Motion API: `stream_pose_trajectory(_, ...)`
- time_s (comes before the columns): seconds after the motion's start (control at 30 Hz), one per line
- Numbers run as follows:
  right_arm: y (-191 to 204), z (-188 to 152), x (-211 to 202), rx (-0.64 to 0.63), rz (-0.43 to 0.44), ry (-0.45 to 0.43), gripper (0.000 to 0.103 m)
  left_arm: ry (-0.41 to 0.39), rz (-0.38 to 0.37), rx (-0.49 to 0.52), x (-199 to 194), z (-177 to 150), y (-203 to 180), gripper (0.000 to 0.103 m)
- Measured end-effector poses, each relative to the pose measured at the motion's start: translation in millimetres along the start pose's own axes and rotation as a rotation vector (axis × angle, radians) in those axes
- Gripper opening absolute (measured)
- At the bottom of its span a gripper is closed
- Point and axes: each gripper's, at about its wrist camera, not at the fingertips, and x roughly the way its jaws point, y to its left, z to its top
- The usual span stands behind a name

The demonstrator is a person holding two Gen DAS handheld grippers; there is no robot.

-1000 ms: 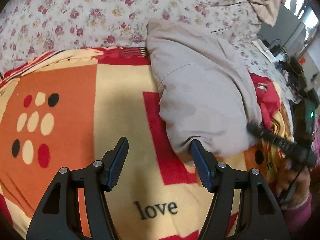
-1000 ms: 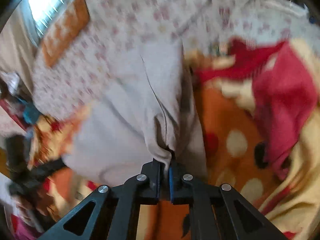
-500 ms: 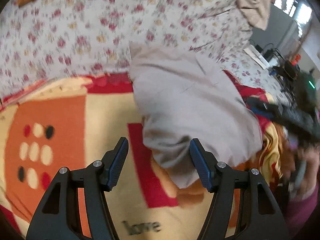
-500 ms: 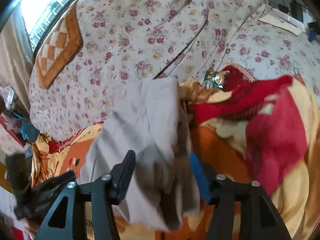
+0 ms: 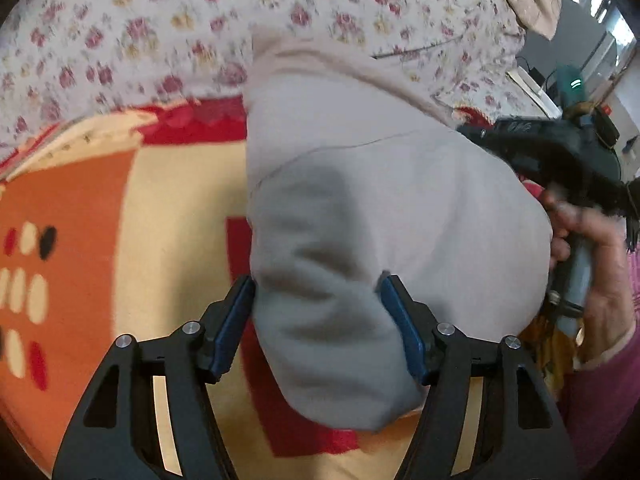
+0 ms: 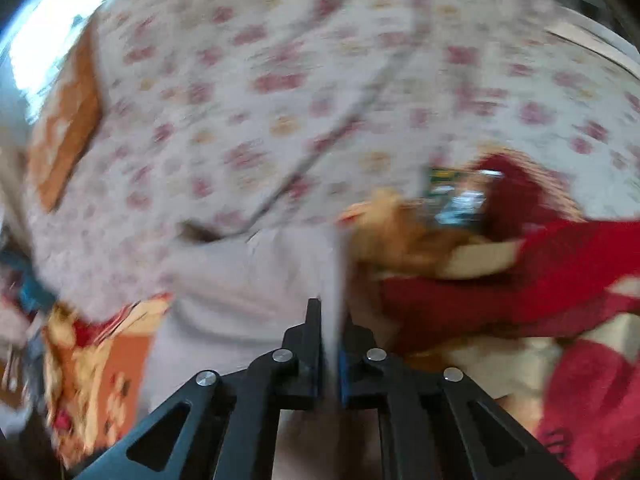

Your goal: Fold large clothes

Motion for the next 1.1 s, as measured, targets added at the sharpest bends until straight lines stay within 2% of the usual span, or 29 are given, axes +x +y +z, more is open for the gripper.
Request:
stream_pose_trajectory(0.07, -20.9, -10.7, 23.5, 0.017, -0.136, 0.047, 0.0, 0.018, -0.016, -0.037, 5.7, -0.5, 5.9, 0.075)
stream_pose_trajectory(0.1, -29.4, -16.4, 31.6, 0.038, -0.122, 0.078, 0.0, 0.027, -0.029, -0.046, 6.1, 1.2, 7.7, 0.075)
stream_pose_trajectory(0.17, -43.5, -21.2, 20.5, 0.095, -0.034, 0.061, 0.0, 0.024, -0.022, -0.032, 2.8, 3.2, 6.7, 0.075)
stream_pose_trajectory(0.3, -43.4, -11.5, -29.6, 0.119, -0.041, -0.006, 0.006, 0.008, 0.014, -0.004, -0.2, 1.8, -1.7, 0.075)
stream_pose_trajectory(0.4, -14.8, -10.8, -67.8, 0.04, 0.067, -0.029, 0.02, 0.003, 0.019, -0.002, 2.8, -1.9, -4.9, 0.075)
stream_pose_trajectory(0.47, 11.2, -19.3, -82.4, -0.04, 0.125, -0.028, 0.04, -0.003, 0.033, 0.007, 2.3, -2.2, -6.7, 0.075)
stream_pose_trajectory(0.53, 39.2, -34.7, -85.9, -0.133, 0.182, -0.005, 0.04, -0.007, 0.051, 0.023, 1.2, -1.6, -9.6, 0.075)
stream_pose_trajectory(0.6, 52.1, -47.1, -76.0, -0.185, 0.191, 0.033, 0.04, -0.011, 0.068, 0.039, 0.0, -2.5, -12.3, 0.075)
stream_pose_trajectory(0.63, 54.6, -53.8, -67.1, -0.212, 0.161, 0.05, 0.035, -0.013, 0.071, 0.046, -0.1, -3.1, -12.9, 0.075)
stream_pose_trajectory(0.67, 53.8, -58.7, -56.5, -0.237, 0.099, 0.059, 0.021, -0.015, 0.073, 0.054, -0.5, -4.1, -13.7, 0.075)
stream_pose_trajectory(0.73, 40.8, -67.6, -35.0, -0.279, -0.094, 0.034, 0.019, -0.021, 0.067, 0.052, -0.4, -5.1, -13.8, 0.08)
stream_pose_trajectory(0.77, 31.4, -67.9, -27.3, -0.263, -0.114, 0.041, 0.019, -0.019, 0.066, 0.047, 0.2, -5.5, -13.8, 0.08)
stream_pose_trajectory(0.87, 16.8, -60.6, -32.9, -0.174, -0.055, 0.06, 0.019, -0.017, 0.087, 0.049, 0.1, -6.6, -15.1, 0.08)
stream_pose_trajectory(1.03, 31.4, -63.0, -74.9, -0.218, -0.048, 0.002, 0.022, -0.024, 0.104, 0.058, -0.8, -7.4, -17.6, 0.08)
stream_pose_trajectory(1.1, 36.0, -67.9, -83.5, -0.216, -0.017, -0.005, 0.029, -0.026, 0.109, 0.056, -1.1, -8.0, -18.2, 0.08)
